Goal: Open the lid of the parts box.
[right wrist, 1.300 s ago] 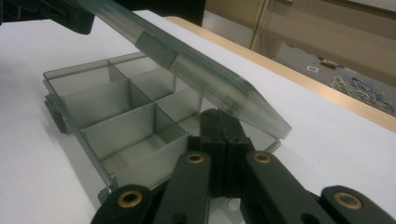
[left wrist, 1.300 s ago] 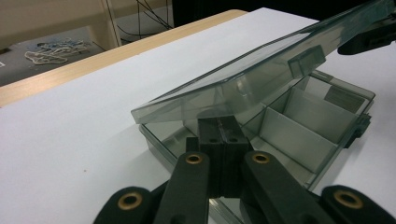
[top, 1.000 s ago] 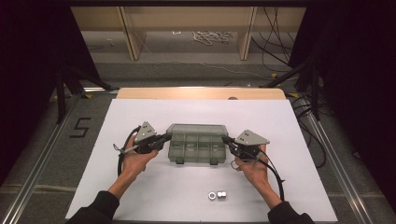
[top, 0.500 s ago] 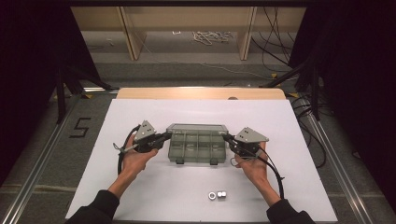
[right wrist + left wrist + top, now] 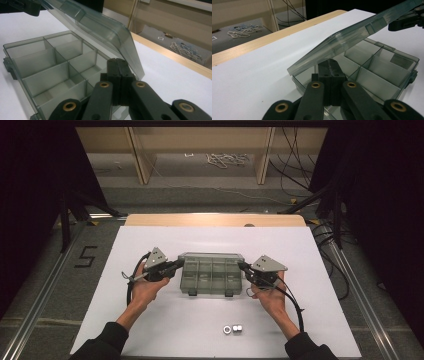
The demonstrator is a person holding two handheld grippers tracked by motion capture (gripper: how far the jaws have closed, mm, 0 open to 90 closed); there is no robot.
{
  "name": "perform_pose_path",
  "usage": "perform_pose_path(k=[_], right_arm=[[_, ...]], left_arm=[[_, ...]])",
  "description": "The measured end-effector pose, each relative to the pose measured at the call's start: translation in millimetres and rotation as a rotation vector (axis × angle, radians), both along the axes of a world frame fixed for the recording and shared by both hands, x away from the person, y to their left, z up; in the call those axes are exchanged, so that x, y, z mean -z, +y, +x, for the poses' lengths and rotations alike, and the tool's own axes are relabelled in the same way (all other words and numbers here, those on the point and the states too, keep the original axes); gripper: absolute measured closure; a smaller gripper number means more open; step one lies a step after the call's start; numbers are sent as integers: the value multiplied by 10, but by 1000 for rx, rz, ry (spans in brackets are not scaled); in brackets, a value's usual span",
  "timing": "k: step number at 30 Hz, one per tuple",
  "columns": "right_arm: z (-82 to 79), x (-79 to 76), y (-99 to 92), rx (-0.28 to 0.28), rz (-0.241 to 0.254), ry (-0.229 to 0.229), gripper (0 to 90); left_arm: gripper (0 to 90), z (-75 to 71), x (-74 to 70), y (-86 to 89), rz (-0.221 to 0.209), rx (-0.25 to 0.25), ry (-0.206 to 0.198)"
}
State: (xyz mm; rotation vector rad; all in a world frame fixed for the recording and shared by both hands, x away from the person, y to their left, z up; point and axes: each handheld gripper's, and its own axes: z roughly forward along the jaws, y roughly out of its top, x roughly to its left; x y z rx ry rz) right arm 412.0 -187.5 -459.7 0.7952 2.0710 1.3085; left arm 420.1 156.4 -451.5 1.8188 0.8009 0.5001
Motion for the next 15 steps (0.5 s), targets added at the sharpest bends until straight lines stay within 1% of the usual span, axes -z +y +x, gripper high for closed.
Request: perform_pose_path(k=[3, 4, 6, 7, 8, 9, 10, 11, 12, 13, 14, 15], right_arm=[[-7, -1, -2, -3, 1, 3, 892], [-11, -2, -4, -9, 3, 11, 856], [-17, -2, -4, -13, -4, 14, 839], [-37, 0, 0, -16, -36, 6, 774], [-46, -3, -4, -29, -48, 12, 731], [-46, -3, -4, -29, -48, 12, 731], [-67, 1, 0, -32, -49, 31, 693], [-102, 2, -4, -47, -46, 48, 620], [-116, 3, -2, -49, -47, 61, 582], [-116, 3, -2, -49, -47, 61, 582], [-129, 7, 3, -40, -49, 54, 546], [-138, 1, 0, -17, -56, 48, 466]], left_arm=[[898, 0, -1, 2, 1, 2, 1], [898, 0, 0, 2, 2, 1, 0], [898, -1, 2, 2, 7, 3, 0], [898, -2, 3, 1, 9, 2, 0], [898, -3, 6, -1, 4, 2, 5], [898, -1, 4, 2, 9, 2, 1], [898, -2, 3, 2, 10, 2, 1], [898, -4, 1, 1, 10, 3, 1], [898, -4, 1, 0, 9, 3, 0], [898, -4, 0, 0, 9, 3, -1], [898, -3, 0, 1, 10, 3, -1], [898, -3, -1, 1, 7, 3, -1]])
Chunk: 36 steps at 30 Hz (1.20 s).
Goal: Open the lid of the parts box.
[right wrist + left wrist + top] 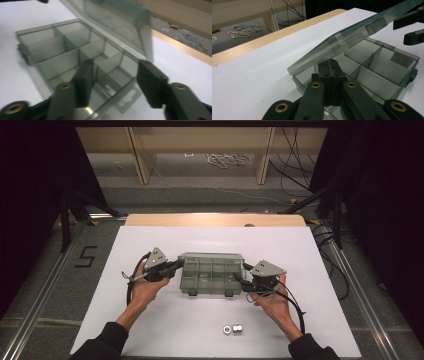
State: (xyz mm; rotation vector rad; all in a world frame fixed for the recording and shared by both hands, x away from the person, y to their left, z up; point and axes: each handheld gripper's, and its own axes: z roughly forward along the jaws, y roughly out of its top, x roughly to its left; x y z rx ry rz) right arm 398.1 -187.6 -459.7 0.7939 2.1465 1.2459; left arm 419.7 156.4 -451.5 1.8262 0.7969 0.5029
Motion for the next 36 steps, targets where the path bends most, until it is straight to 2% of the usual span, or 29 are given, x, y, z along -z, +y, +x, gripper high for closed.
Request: perform_pose_path(k=[2, 3, 4, 5, 6, 7, 9, 10, 14, 18, 19, 23, 25, 27, 28, 29, 33, 34, 36], right_arm=[[3, -4, -3, 15, 8, 7, 432], [30, -11, -19, 48, 27, -9, 334], [30, -11, -19, 48, 27, -9, 334], [62, 0, -27, 73, 38, -1, 276], [73, 1, -40, 74, 39, -3, 249], [98, 8, -42, 79, 37, -22, 218], [110, 8, -37, 85, 38, -10, 198], [154, 14, -10, 82, 59, 0, 178], [197, 19, 20, 84, 51, -10, 179], [261, 21, 39, 86, 40, -21, 213], [298, 22, 42, 88, 53, -28, 264], [350, 1, 32, 87, 43, -50, 334], [375, -2, 26, 84, 54, -63, 375], [385, -2, 17, 76, 56, -53, 449], [385, -2, 17, 76, 56, -53, 449], [390, 10, 17, 75, 54, -55, 501], [390, 15, 13, 67, 48, -47, 569], [391, 18, 16, 67, 52, -55, 625], [389, 12, 11, 60, 55, -59, 654]], left_arm=[[898, 0, -4, 3, 1, 1, -4], [898, -2, -5, 3, -4, 0, 1], [898, 2, -5, 5, -7, 5, 0], [898, 0, -9, 6, -5, -3, -1], [898, 0, -10, 6, -8, -4, 0], [898, 1, -10, 7, -8, -3, 0], [898, 2, -10, 7, -10, -3, 0], [898, 3, -10, 7, -11, -4, 0], [898, 4, -11, 8, -9, -4, -1], [898, 8, -12, 8, 5, 3, -11], [899, 7, -12, 7, 5, 3, -11], [898, 7, -10, 8, 6, 4, -11], [898, 6, -10, 6, 5, 4, -10], [898, 7, -10, 6, 5, 4, -10], [898, 8, -10, 7, 5, 4, -11], [898, 8, -10, 7, 4, 4, -10], [899, 5, -10, 5, 7, 3, -10], [898, 1, -9, 1, 5, -1, -7], [899, 0, -8, 1, 7, 0, -7]])
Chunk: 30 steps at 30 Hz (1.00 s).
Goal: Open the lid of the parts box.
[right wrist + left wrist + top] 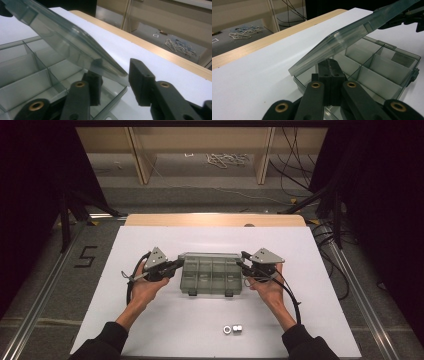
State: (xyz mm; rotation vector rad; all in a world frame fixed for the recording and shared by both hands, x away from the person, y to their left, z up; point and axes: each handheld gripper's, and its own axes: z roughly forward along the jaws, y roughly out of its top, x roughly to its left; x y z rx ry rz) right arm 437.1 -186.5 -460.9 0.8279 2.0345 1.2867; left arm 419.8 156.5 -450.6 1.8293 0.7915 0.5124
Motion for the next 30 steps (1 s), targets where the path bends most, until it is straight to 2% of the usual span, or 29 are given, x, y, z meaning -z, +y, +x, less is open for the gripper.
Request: perform_pose_path(k=[2, 9, 12, 14, 16, 18, 19, 20, 24, 25, 27, 28, 30], right_arm=[[-6, -7, -7, 3, -4, 2, 668], [0, -7, -35, 12, -3, -4, 735], [-3, -11, -40, 23, 3, 3, 753], [-4, -13, -38, 28, 6, 4, 756], [-5, -14, -38, 30, 7, 6, 758], [-6, -13, -36, 35, 15, 6, 761], [-9, -16, -38, 36, 15, 12, 761], [-5, -14, -36, 39, 14, 4, 762], [-8, -15, -33, 43, 19, 5, 764], [-9, -15, -33, 44, 20, 6, 765], [-11, -16, -31, 45, 21, 7, 765], [-11, -16, -31, 45, 21, 7, 766], [-12, -16, -31, 48, 20, 7, 767]], left_arm=[[898, 7, -3, 8, 4, 9, -8], [893, -7, -4, 5, -2, -9, -4], [824, -22, 1, -4, 4, -9, 6], [795, -48, 7, -31, 28, 0, 11], [766, -62, 29, -64, 55, -2, 37], [723, -75, 67, -92, 72, -4, 79], [696, -75, 82, -99, 93, -3, 96], [662, -85, 103, -113, 94, -11, 126], [602, -87, 124, -81, 151, -12, 159], [594, -94, 145, -97, 121, -39, 171], [569, -91, 153, -59, 151, -33, 207], [569, -92, 173, -61, 150, -46, 213], [563, -89, 199, -45, 163, -36, 238]])
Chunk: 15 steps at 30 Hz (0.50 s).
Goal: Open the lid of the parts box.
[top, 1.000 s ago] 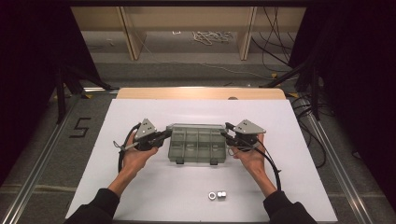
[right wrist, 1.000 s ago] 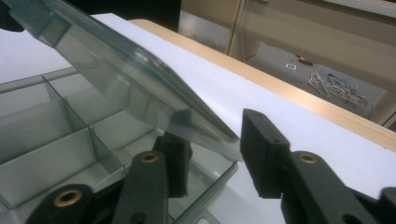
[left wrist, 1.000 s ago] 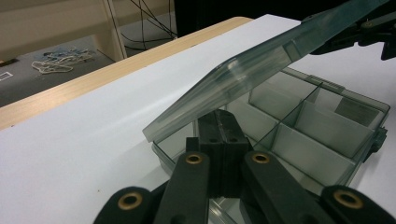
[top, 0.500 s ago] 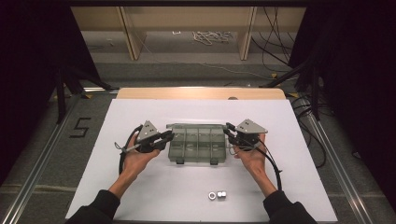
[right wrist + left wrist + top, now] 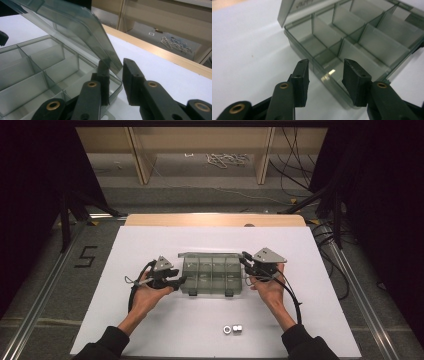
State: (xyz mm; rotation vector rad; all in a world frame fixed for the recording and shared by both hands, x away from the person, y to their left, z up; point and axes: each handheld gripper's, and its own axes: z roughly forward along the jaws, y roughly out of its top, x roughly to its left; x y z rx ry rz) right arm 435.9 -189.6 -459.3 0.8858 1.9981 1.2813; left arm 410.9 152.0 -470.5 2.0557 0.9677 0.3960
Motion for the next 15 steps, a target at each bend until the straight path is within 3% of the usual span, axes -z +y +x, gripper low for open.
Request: perform_pose_path(k=[5, 6, 9, 12, 15], right_arm=[[-2, -2, 3, 9, 4, 3, 772], [-2, -1, 4, 12, 5, 3, 774], [-6, -9, 9, 22, 1, 7, 783], [-6, -18, 16, 36, 4, 13, 793], [2, -26, 34, 53, 21, 26, 802]], left_arm=[[638, 6, 41, 2, -38, 19, 37], [666, 7, 40, 5, -29, 34, 45], [663, 0, 45, -2, -13, 38, 25], [666, -17, 53, -21, -25, 19, 24], [673, -24, 43, -14, -3, 34, 16]])
